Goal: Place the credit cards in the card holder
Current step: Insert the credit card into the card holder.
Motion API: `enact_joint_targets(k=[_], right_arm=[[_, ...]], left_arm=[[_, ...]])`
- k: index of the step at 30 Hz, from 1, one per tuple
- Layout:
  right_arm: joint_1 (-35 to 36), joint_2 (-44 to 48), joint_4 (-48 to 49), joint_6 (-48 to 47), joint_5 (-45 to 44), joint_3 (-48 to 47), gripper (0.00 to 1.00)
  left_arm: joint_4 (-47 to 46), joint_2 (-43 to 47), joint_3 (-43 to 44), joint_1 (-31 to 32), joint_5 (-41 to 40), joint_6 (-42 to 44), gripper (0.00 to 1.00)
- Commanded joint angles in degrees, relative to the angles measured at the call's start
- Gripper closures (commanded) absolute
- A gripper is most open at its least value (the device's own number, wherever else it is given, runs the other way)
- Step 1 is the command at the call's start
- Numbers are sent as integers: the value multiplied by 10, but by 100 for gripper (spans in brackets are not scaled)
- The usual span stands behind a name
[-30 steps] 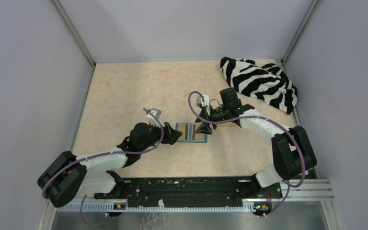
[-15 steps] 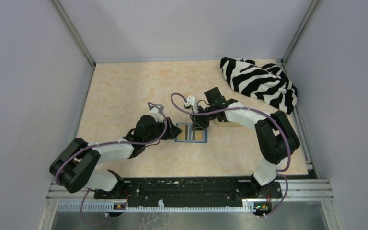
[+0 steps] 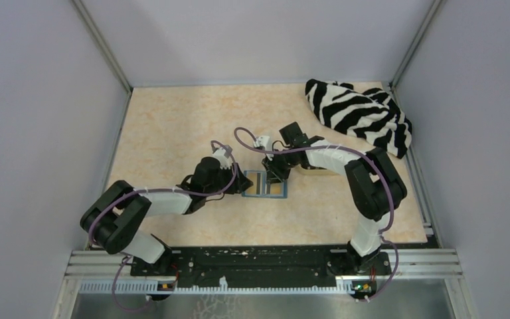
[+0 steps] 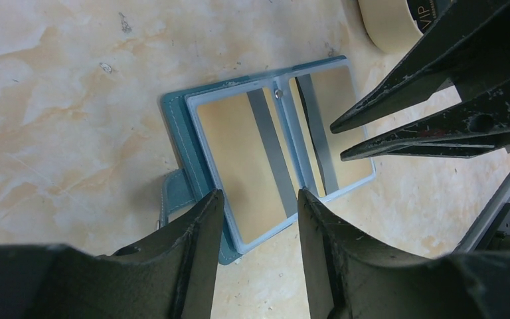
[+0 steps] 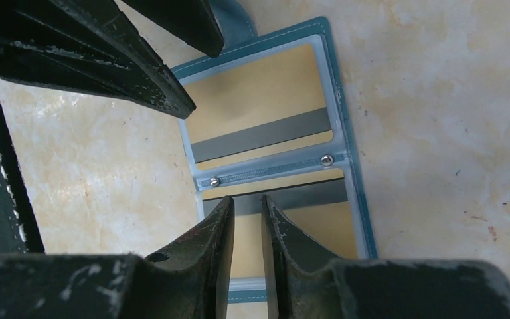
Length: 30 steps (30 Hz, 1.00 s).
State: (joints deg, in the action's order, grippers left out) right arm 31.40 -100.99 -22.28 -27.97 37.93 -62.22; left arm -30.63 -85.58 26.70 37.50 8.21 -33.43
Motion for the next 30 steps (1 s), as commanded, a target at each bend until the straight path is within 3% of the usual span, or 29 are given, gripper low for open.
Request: enact_joint_targets(k=[1, 19, 30], right_arm=[[13, -25, 12, 54, 11, -45, 79], [33, -58, 35, 137, -19, -61, 90], [43, -78, 24, 151, -54, -73, 91]], left_arm=[[4, -10, 19, -3, 10, 14, 49], [29, -29, 35, -3, 29, 29, 52], [20, -34, 38, -3, 56, 25, 55]])
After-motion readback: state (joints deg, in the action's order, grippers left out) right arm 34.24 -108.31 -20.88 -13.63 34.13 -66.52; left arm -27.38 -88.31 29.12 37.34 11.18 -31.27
